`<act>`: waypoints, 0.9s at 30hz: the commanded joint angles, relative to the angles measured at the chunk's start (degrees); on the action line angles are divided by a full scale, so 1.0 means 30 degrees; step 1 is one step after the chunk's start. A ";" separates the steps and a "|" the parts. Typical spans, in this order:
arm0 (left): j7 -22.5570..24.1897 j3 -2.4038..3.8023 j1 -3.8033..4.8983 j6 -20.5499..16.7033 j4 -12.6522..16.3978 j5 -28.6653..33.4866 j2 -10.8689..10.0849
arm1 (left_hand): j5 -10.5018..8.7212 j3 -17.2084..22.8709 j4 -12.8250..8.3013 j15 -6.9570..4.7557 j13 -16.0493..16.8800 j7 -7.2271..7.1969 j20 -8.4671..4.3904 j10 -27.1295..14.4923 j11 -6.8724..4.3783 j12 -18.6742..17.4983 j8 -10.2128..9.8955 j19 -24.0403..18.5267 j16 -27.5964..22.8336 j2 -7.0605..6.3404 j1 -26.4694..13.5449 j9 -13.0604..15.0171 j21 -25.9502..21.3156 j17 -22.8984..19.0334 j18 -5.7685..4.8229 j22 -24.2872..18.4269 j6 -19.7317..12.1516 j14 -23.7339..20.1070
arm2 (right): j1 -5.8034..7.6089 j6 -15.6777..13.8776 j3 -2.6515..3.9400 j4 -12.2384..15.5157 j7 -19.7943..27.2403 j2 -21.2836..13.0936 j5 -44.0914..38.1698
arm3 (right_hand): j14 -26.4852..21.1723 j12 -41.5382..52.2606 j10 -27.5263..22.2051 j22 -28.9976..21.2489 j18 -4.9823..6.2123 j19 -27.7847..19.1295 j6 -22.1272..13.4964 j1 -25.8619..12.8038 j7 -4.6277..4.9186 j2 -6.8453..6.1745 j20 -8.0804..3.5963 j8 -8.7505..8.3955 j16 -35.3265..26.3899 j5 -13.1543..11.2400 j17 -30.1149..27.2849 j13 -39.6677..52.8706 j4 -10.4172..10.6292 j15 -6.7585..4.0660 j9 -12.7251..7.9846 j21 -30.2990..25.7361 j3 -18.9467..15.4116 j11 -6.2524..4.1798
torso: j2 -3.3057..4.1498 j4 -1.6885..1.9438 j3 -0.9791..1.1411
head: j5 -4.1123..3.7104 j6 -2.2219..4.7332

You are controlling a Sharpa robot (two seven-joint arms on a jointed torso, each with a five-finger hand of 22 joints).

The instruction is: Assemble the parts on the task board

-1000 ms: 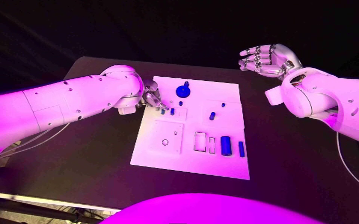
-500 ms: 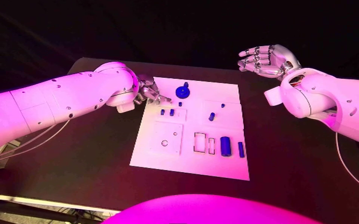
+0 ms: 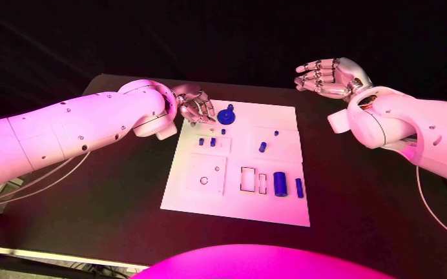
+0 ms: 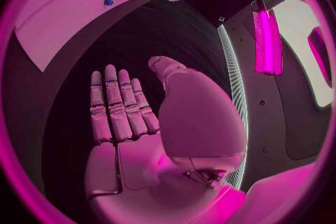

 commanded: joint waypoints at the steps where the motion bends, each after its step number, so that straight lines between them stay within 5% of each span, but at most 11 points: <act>1: 0.4289 -0.0144 -0.0139 -0.2191 -0.0026 -0.2896 0.0233 | 0.0029 0.1576 -0.0211 0.0133 -0.0951 0.0047 0.0042 -0.0501 0.0119 -0.0748 0.0082 -0.0465 -0.0805 -0.0864 0.0430 -0.0781 -0.0153 -0.1801 0.0222 0.0082 0.0172 -0.1461 | -0.0004 0.0145 0.0005 0.0036 0.0400 -0.0019 -0.0097 | 0.0122 -0.0091 0.0290 -0.0248 0.0255 -0.0069 0.0418 0.0304 0.1275 0.0072 -0.0059 0.0060 -0.0148 -0.0543 -0.0138 -0.0018 -0.0320 0.0033 -0.0045 -0.0015 0.0248 -0.0186 | -0.0001 -0.0002 -0.0005 | -0.0053 0.0031; 11: 0.5269 -0.0520 -0.0627 -0.1831 -0.1108 -0.7174 0.1257 | -0.0025 0.2727 -0.0801 0.0302 -0.2207 -0.0150 0.0187 -0.0706 0.0336 -0.1671 -0.0259 -0.0834 -0.0565 -0.1722 0.0283 -0.2038 0.0062 -0.2456 0.0228 0.0437 0.0753 -0.1778 | -0.0004 0.0196 0.0005 0.0046 0.0466 0.0009 -0.0339 | 0.0238 -0.0409 0.0860 -0.0689 0.0274 0.0088 0.0986 0.0520 0.0999 -0.0079 -0.0104 -0.0048 -0.0234 -0.1165 -0.0395 -0.0052 -0.0804 -0.0066 -0.0180 0.0005 0.0975 -0.0400 | 0.0009 -0.0004 -0.0021 | -0.0126 0.0061; 27: 0.3988 -0.0565 -0.0808 0.0245 -0.2541 -0.9877 0.2362 | -0.0015 0.2700 -0.1218 0.0291 -0.2987 -0.0428 0.0223 -0.0652 0.0297 -0.2322 -0.0617 -0.0880 0.0073 -0.1799 -0.0372 -0.2848 0.0197 -0.2865 0.0240 0.0638 0.1497 -0.1577 | -0.0006 0.0250 0.0005 0.0067 0.0508 0.0049 -0.0375 | 0.0244 -0.0794 0.0880 -0.0932 0.0261 0.0176 0.1033 0.0271 0.1146 -0.0136 -0.0093 -0.0278 -0.0312 -0.1616 -0.0548 -0.0059 -0.0864 -0.0017 -0.0311 0.0006 0.1204 -0.0292 | -0.0003 -0.0013 0.0009 | -0.0127 0.0002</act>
